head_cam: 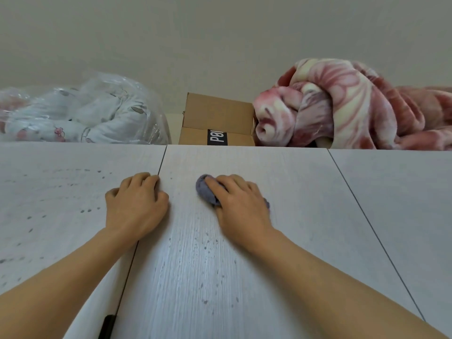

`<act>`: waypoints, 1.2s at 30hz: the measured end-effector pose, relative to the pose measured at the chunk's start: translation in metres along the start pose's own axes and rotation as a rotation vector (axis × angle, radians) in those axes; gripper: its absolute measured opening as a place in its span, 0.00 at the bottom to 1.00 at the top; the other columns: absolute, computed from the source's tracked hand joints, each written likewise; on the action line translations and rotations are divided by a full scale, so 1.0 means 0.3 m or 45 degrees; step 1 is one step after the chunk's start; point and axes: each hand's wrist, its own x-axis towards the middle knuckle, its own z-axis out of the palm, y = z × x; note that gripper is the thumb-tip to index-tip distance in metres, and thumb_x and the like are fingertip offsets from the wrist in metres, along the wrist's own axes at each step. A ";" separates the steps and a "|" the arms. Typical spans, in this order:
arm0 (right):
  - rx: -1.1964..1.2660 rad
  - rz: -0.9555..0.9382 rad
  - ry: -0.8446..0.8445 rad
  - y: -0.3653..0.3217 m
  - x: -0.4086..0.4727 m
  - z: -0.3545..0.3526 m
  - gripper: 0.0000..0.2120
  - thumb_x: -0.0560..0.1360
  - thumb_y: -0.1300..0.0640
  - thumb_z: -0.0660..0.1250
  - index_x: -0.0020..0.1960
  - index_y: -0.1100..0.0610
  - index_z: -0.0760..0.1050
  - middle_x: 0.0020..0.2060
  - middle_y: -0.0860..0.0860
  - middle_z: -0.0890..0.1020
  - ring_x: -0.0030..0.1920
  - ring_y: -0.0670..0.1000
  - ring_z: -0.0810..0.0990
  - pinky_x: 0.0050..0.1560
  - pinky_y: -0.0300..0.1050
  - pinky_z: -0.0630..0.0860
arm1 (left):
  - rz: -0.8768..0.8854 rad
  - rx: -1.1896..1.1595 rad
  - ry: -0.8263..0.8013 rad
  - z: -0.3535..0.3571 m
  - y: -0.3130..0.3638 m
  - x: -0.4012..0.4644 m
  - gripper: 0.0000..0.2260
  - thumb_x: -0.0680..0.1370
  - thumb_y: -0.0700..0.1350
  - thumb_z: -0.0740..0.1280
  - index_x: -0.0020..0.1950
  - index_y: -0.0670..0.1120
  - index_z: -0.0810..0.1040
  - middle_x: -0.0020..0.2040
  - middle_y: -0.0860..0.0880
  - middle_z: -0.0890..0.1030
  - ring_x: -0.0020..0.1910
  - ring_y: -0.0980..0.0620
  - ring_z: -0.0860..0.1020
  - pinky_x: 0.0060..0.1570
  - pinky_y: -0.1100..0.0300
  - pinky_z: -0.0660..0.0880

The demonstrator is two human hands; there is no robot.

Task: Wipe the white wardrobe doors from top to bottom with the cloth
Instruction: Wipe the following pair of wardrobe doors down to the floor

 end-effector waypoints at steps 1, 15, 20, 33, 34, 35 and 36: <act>-0.155 0.078 0.063 0.046 -0.004 -0.021 0.20 0.65 0.59 0.67 0.57 0.55 0.78 0.48 0.52 0.81 0.47 0.58 0.78 0.44 0.49 0.73 | -0.004 -0.009 0.008 0.001 0.003 0.002 0.18 0.79 0.48 0.55 0.68 0.48 0.69 0.70 0.51 0.67 0.69 0.48 0.63 0.66 0.48 0.57; -0.055 0.898 -0.063 0.175 0.261 -0.034 0.15 0.79 0.56 0.57 0.66 0.53 0.66 0.65 0.55 0.62 0.64 0.58 0.62 0.50 0.47 0.65 | 0.157 -0.010 -0.088 -0.066 -0.068 0.111 0.14 0.79 0.50 0.57 0.61 0.53 0.76 0.61 0.53 0.74 0.59 0.51 0.71 0.60 0.52 0.63; 0.105 0.122 -0.226 -0.067 0.323 0.071 0.20 0.78 0.57 0.58 0.69 0.46 0.64 0.62 0.50 0.66 0.62 0.53 0.64 0.51 0.47 0.67 | 0.079 -0.040 0.037 -0.063 -0.074 0.123 0.16 0.79 0.49 0.57 0.66 0.51 0.73 0.66 0.51 0.71 0.65 0.49 0.68 0.62 0.51 0.61; 0.105 0.145 -0.256 -0.149 0.370 0.080 0.22 0.76 0.60 0.58 0.67 0.44 0.67 0.60 0.50 0.67 0.60 0.55 0.65 0.51 0.48 0.64 | 0.078 -0.106 -0.082 -0.097 -0.156 0.119 0.18 0.80 0.50 0.56 0.70 0.53 0.68 0.71 0.54 0.67 0.69 0.51 0.64 0.66 0.49 0.58; 0.101 0.019 -0.265 -0.165 0.307 0.072 0.22 0.76 0.60 0.59 0.67 0.43 0.67 0.60 0.49 0.67 0.60 0.54 0.65 0.51 0.47 0.64 | 0.037 -0.116 -0.081 -0.102 -0.159 0.108 0.18 0.80 0.51 0.56 0.70 0.53 0.68 0.71 0.53 0.67 0.69 0.50 0.64 0.66 0.48 0.58; 0.118 -0.126 -0.256 -0.172 0.248 0.062 0.21 0.76 0.59 0.59 0.67 0.43 0.67 0.61 0.49 0.67 0.59 0.53 0.65 0.50 0.46 0.63 | 0.012 -0.127 -0.082 -0.109 -0.162 0.103 0.18 0.81 0.50 0.55 0.70 0.52 0.68 0.71 0.52 0.67 0.69 0.49 0.65 0.66 0.48 0.58; 0.164 -0.250 -0.260 -0.169 0.193 0.050 0.21 0.76 0.59 0.60 0.67 0.44 0.68 0.61 0.48 0.68 0.58 0.52 0.65 0.49 0.45 0.63 | -0.001 -0.134 -0.099 -0.112 -0.164 0.095 0.18 0.81 0.50 0.55 0.70 0.52 0.68 0.71 0.52 0.67 0.69 0.49 0.65 0.66 0.47 0.59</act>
